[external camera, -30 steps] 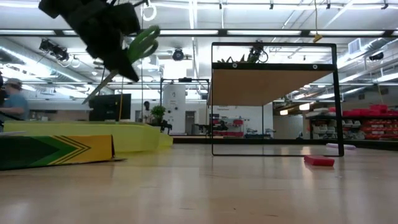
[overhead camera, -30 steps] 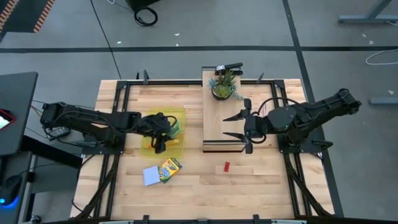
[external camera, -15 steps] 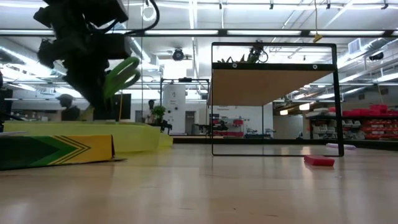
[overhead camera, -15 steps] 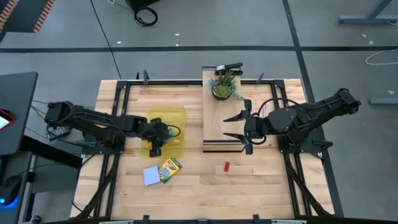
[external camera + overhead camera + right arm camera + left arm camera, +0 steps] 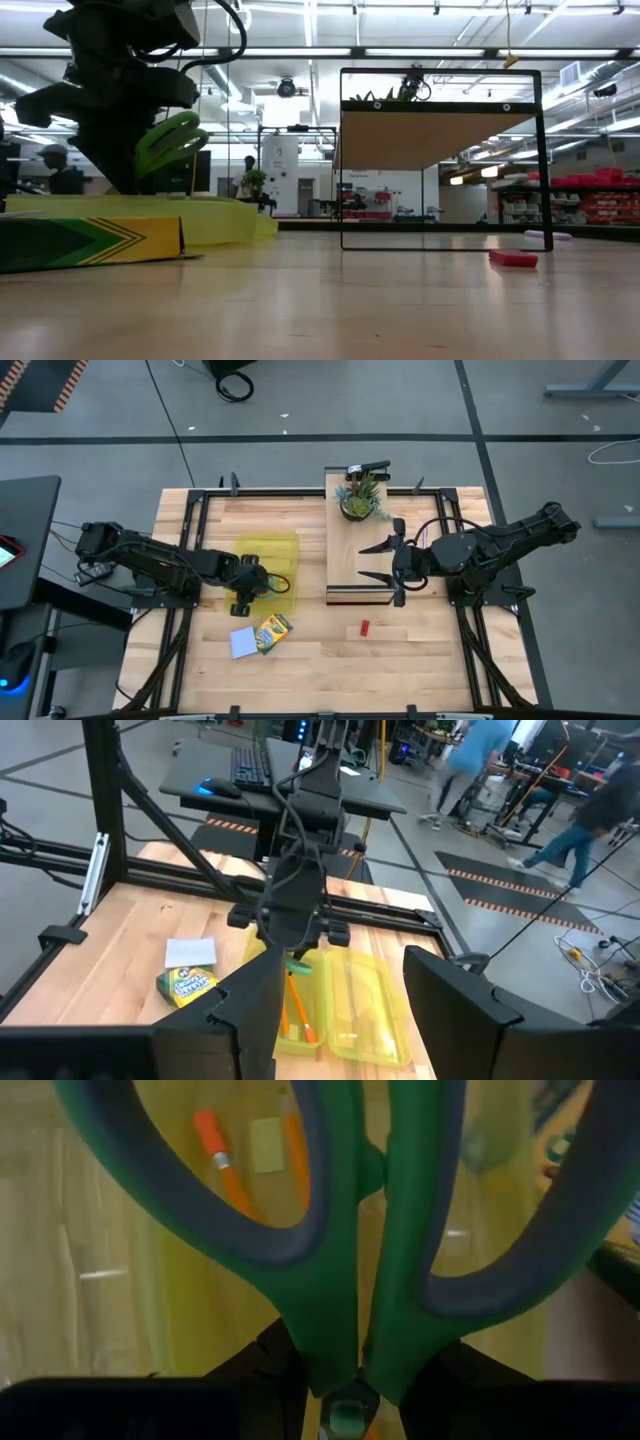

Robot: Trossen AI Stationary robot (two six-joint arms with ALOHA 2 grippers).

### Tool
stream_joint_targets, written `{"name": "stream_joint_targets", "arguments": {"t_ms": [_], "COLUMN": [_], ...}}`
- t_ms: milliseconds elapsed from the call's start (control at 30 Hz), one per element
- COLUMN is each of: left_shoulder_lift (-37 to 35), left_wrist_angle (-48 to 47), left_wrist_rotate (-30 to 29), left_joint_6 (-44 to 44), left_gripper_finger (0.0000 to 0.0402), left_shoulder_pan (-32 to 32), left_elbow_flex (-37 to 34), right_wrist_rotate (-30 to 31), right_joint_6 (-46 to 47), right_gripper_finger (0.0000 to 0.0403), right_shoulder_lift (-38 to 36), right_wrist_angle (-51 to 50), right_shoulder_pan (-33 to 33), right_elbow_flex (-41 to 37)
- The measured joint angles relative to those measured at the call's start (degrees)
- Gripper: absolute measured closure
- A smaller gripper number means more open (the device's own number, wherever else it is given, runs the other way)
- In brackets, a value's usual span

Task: Pack school essentials
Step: Put the green scissors into the yellow supply box, then put the red eraser into the yellow supply box

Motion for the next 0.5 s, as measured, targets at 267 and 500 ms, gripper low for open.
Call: {"name": "stream_joint_targets", "arguments": {"t_ms": [267, 500], "left_shoulder_lift": [0.0, 0.0], "left_wrist_angle": [-1.0, -1.2], "left_wrist_rotate": [-0.9, -4.8], "left_joint_6": [5.4, 5.7], "left_gripper_finger": [0.0245, 0.0208], "left_shoulder_pan": [-1.0, -2.6], "left_elbow_flex": [0.0, 0.0], "right_wrist_rotate": [0.0, 0.0], "right_joint_6": [0.7, 0.9], "right_gripper_finger": [0.0192, 0.0192], "right_shoulder_lift": [0.0, 0.0], "right_wrist_angle": [0.0, -0.1], "right_shoulder_pan": [0.0, 0.0], "right_elbow_flex": [0.0, 0.0]}}
